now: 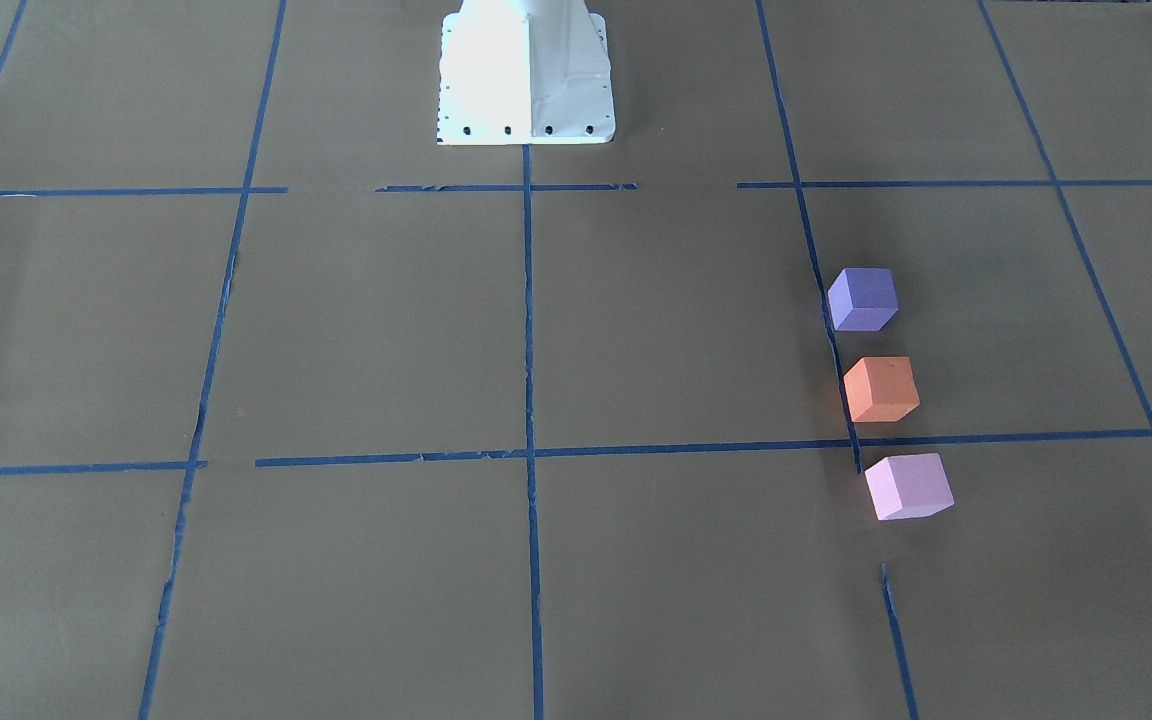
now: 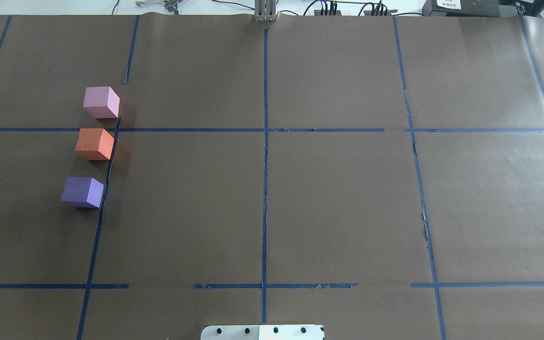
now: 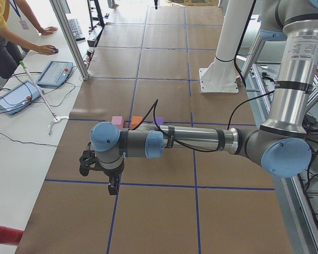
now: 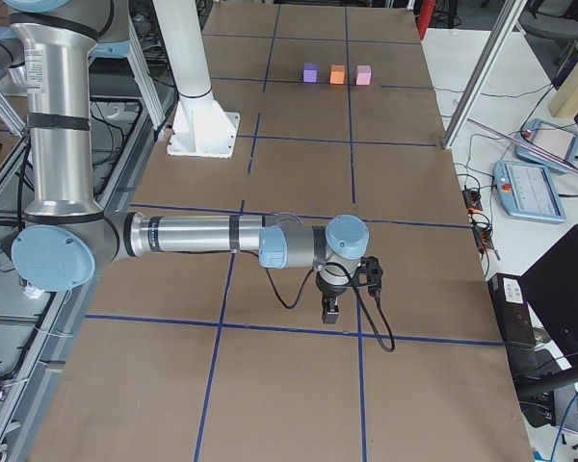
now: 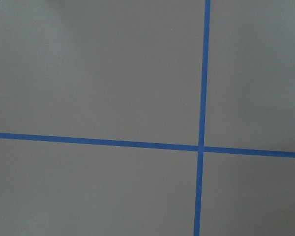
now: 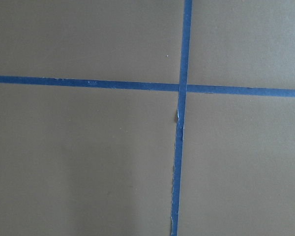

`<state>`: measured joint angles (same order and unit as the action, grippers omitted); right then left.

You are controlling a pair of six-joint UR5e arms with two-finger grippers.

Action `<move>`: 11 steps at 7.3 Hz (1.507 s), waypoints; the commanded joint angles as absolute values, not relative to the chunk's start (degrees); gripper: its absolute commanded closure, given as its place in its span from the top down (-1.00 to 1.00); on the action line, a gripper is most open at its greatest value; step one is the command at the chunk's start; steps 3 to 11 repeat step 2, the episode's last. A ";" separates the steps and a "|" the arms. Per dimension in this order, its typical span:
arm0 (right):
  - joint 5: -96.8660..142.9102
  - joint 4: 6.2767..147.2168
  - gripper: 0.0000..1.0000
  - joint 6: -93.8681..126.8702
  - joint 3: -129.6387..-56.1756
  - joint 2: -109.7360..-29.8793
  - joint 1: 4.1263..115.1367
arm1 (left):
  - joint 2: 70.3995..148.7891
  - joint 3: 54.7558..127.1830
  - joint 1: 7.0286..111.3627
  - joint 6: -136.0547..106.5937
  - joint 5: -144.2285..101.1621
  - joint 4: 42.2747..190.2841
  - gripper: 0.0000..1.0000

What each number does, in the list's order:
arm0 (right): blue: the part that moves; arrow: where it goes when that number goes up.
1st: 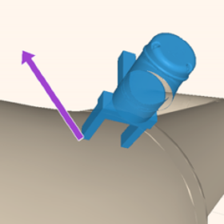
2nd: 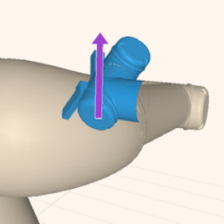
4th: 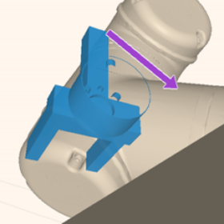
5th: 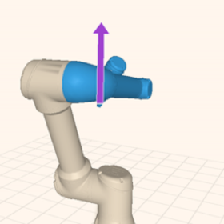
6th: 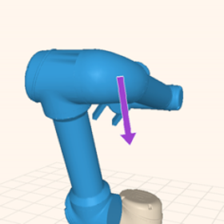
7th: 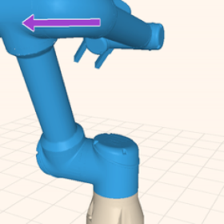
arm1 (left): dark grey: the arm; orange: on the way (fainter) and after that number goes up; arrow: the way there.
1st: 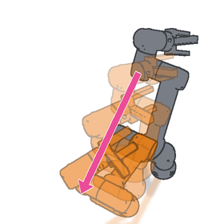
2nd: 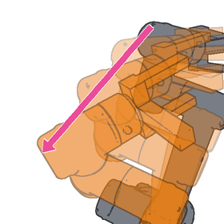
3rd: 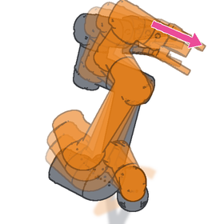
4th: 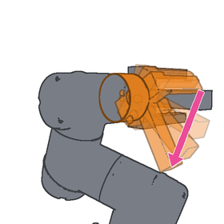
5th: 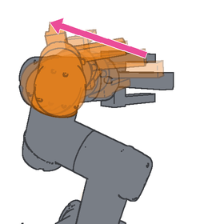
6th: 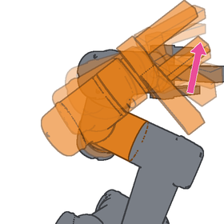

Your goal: Arrange blocks in a line

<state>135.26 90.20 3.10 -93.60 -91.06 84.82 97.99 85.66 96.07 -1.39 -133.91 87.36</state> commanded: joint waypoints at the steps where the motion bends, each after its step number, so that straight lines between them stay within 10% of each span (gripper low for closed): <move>1: 135.26 90.18 1.00 3.08 -93.60 -91.05 84.81 | 98.00 85.43 96.06 -1.85 -133.95 87.71 1.00; 11: 135.26 90.18 1.00 3.08 -93.60 -91.05 84.81 | 98.00 85.52 96.06 -1.85 -133.86 87.89 1.00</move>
